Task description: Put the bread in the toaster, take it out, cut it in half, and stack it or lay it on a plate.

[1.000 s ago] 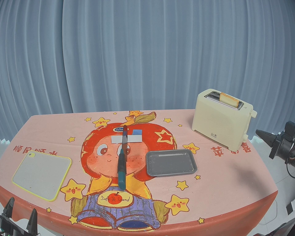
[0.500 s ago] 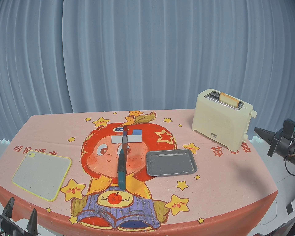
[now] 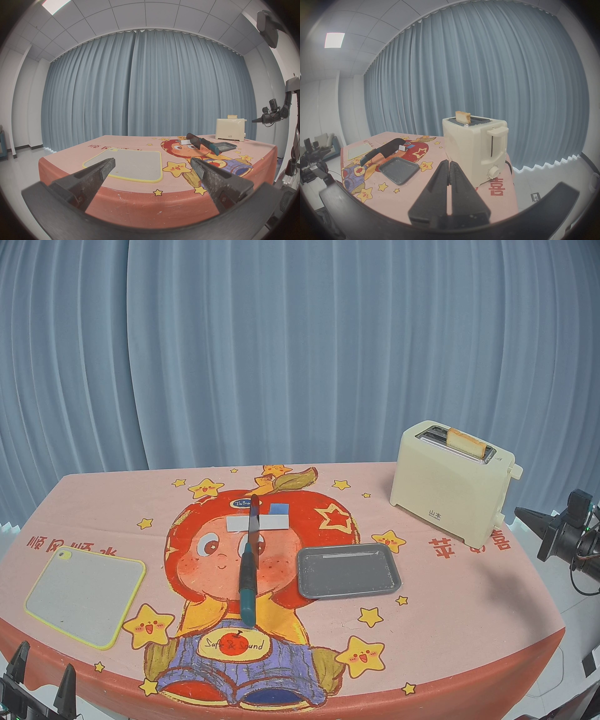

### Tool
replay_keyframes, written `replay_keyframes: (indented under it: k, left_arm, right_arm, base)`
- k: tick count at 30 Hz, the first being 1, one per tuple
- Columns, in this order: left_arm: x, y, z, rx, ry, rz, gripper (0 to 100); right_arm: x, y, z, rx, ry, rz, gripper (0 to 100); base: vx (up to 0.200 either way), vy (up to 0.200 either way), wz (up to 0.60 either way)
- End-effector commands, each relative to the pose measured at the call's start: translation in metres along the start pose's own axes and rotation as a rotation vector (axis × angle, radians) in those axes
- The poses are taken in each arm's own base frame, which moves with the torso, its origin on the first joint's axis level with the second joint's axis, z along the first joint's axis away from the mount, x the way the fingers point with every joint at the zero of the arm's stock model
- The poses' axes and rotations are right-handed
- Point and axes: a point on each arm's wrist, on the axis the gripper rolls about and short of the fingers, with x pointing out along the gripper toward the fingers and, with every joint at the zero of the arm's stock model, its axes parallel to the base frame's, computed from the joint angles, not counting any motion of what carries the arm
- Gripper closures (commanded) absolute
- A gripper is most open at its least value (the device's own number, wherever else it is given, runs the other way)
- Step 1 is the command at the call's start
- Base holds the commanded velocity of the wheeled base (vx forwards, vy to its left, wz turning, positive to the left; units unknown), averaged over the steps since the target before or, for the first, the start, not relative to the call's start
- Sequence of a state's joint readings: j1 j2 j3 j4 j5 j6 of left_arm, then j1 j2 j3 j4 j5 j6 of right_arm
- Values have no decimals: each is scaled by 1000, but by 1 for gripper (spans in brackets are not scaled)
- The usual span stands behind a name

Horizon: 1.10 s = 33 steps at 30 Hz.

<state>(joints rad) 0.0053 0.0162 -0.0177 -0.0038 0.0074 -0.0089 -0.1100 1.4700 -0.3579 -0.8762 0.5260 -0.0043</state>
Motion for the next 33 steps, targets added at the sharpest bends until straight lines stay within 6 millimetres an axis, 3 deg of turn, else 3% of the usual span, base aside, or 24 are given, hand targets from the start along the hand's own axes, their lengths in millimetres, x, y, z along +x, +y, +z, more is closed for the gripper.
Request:
replay_keyframes:
  k: [1,14,26,33]
  left_arm:
    - [0,0,-5,0,1,1,0]
    - [0,0,-5,0,1,1,0]
    - [0,0,-5,0,1,1,0]
    - [0,0,-5,0,1,1,0]
  right_arm:
    - [8,-13,-11,33,47,-30,100]
    - [24,-30,-33,73,143,-51,100]
    - [41,-58,-55,126,177,-104,100]
    - [57,-82,-77,117,138,-139,100]
  base:
    - [0,0,0]
    - [0,0,0]
    - [0,0,0]
    - [0,0,0]
